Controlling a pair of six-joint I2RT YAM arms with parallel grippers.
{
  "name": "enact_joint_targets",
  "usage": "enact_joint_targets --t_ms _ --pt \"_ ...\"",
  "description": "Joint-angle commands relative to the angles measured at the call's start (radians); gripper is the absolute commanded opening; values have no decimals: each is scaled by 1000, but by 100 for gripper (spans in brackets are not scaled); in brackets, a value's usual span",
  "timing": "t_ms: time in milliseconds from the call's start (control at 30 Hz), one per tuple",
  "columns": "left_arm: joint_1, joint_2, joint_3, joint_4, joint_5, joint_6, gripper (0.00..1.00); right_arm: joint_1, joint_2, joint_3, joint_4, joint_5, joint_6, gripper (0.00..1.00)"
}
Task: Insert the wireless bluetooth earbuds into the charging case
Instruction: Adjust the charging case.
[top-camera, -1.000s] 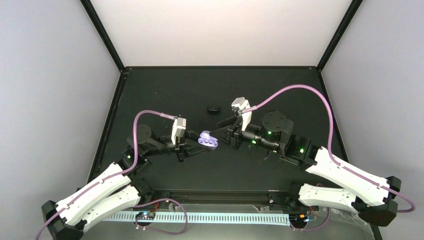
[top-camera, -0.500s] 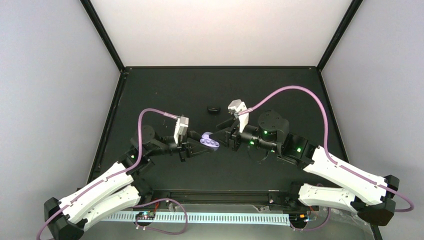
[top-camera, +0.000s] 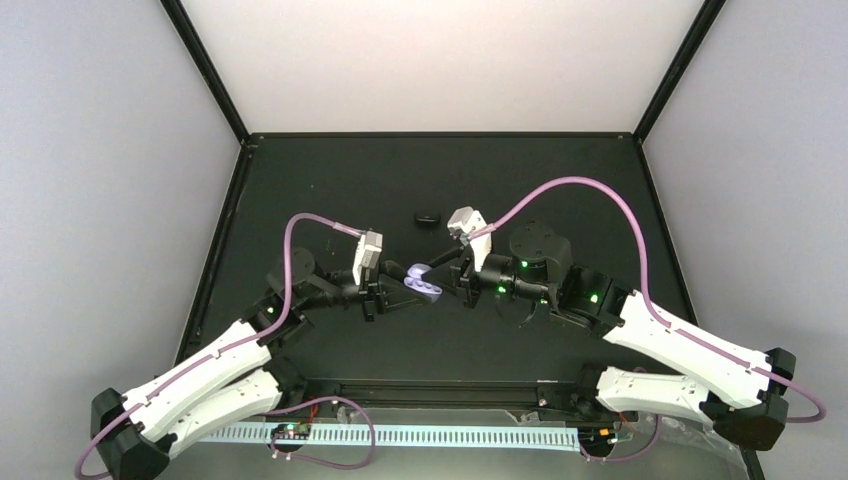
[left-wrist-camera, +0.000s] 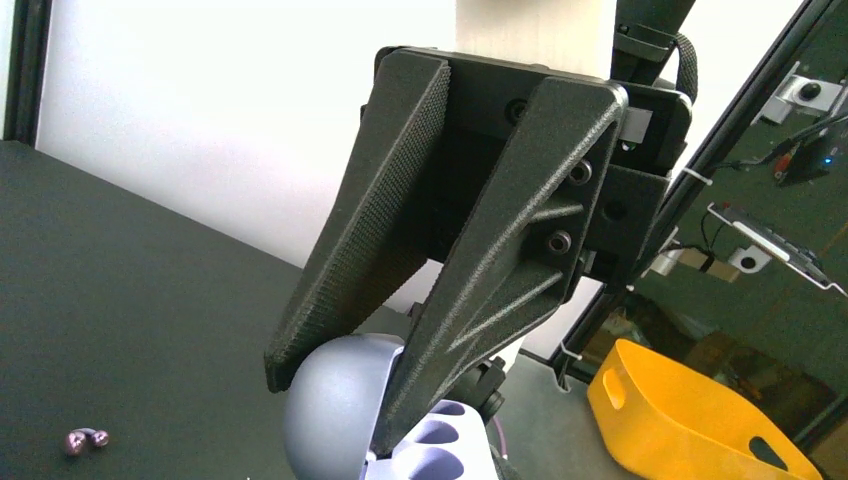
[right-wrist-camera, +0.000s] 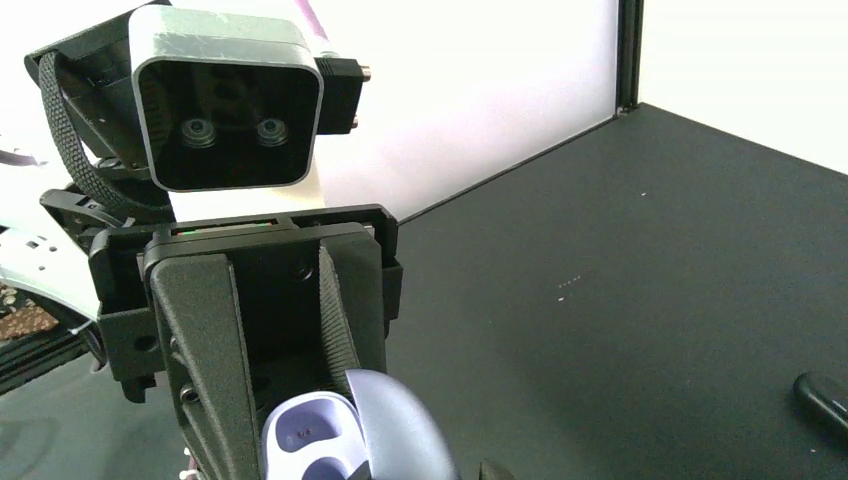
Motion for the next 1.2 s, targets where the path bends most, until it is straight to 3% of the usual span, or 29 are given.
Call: enact_joint_targets --t_ms 0,200,500,800,1167 --pt "-6 12 32 76 22 -10 2 -10 1 -1 -41 -8 -41 22" --pt "-6 53 51 37 18 -17 12 -9 -8 0 -40 -11 -63 14" --pt "-6 71 51 33 10 -24 19 -8 -17 -1 -35 -15 -89 1" --pt "-7 106 55 20 -9 -52 46 -8 -22 13 -44 -4 -146 1" --pt "-7 108 54 4 14 -61 57 -7 -28 32 -90 28 -219 1"
